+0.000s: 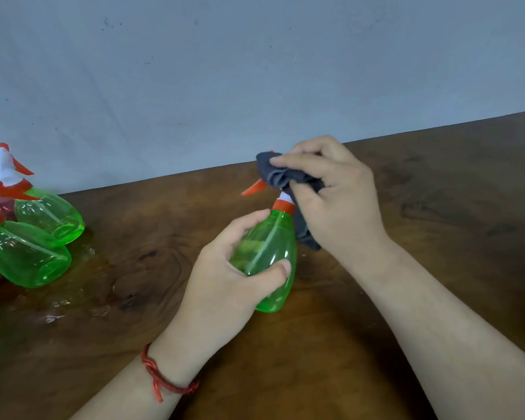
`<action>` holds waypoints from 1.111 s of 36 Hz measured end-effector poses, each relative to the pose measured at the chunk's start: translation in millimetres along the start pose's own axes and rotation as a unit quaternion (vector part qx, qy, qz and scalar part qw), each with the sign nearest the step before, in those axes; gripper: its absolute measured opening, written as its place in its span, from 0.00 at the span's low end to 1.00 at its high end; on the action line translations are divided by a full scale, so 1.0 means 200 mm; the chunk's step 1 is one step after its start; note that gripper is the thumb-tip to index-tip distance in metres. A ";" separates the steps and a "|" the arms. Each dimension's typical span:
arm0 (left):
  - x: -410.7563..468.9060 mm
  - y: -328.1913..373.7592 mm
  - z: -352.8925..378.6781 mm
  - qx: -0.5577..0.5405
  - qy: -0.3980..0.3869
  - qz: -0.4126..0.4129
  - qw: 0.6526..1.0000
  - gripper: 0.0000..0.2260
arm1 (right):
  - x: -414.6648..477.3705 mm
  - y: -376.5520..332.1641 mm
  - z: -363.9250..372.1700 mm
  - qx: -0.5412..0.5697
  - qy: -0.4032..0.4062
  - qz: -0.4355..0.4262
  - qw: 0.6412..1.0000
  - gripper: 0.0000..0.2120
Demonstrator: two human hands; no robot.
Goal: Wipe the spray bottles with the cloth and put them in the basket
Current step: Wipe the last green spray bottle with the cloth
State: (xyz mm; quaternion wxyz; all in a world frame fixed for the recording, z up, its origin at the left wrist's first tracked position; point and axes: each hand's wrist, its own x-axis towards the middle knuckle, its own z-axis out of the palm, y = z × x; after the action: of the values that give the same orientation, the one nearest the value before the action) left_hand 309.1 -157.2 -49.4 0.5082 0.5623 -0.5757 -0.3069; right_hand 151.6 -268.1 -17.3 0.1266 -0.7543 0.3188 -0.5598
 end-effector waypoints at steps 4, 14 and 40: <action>-0.01 0.01 0.00 0.059 0.018 0.012 0.998 0.31 | 0.01 0.04 -0.03 0.001 0.005 0.014 1.000 0.20; -0.01 0.01 -0.01 0.174 0.072 0.065 0.980 0.28 | -0.03 -0.11 0.04 0.136 -0.099 0.019 0.986 0.21; 0.07 -0.08 -0.09 -0.268 0.072 0.025 0.961 0.16 | -0.11 0.04 0.07 0.336 -0.084 0.342 0.873 0.20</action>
State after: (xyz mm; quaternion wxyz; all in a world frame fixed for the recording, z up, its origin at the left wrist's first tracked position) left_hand 332.4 -170.3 -55.5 0.6878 0.4118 -0.4483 -0.3955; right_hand 157.5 -262.8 -43.9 0.5825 -0.5545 0.3377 -0.4891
